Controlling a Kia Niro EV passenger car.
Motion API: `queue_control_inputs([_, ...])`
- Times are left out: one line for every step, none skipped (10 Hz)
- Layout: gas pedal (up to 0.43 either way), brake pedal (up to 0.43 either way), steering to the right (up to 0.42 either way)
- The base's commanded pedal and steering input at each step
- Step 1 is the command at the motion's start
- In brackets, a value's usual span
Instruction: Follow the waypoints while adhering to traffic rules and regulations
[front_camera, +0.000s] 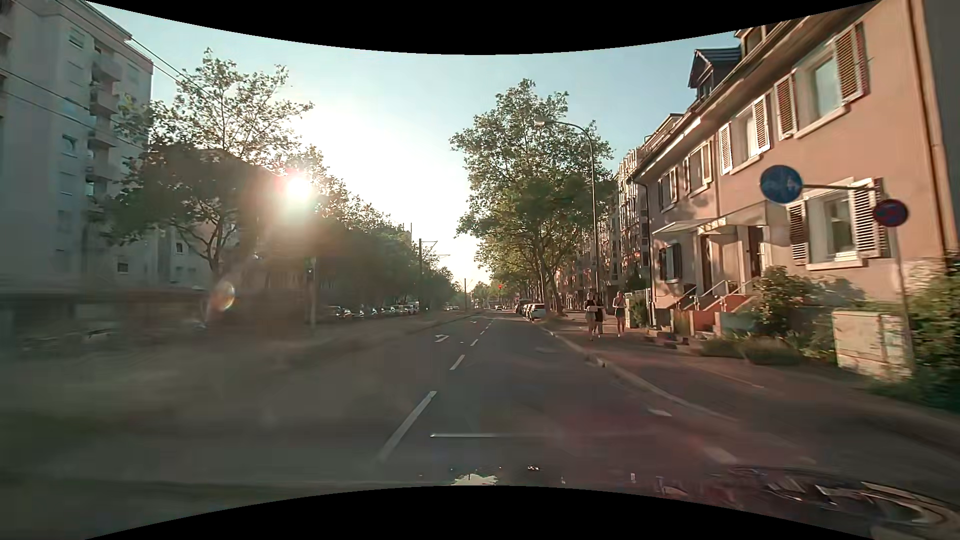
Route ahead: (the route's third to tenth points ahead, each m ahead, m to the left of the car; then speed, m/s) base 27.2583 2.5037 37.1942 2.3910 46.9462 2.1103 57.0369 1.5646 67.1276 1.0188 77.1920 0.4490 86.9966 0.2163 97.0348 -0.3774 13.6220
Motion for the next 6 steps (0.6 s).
queue_control_inputs([0.059,0.0,-0.006])
queue_control_inputs([0.059,0.0,-0.006])
queue_control_inputs([0.047,0.0,-0.007])
queue_control_inputs([0.047,0.0,-0.007])
queue_control_inputs([0.047,0.0,-0.006])
queue_control_inputs([0.02,0.0,-0.007])
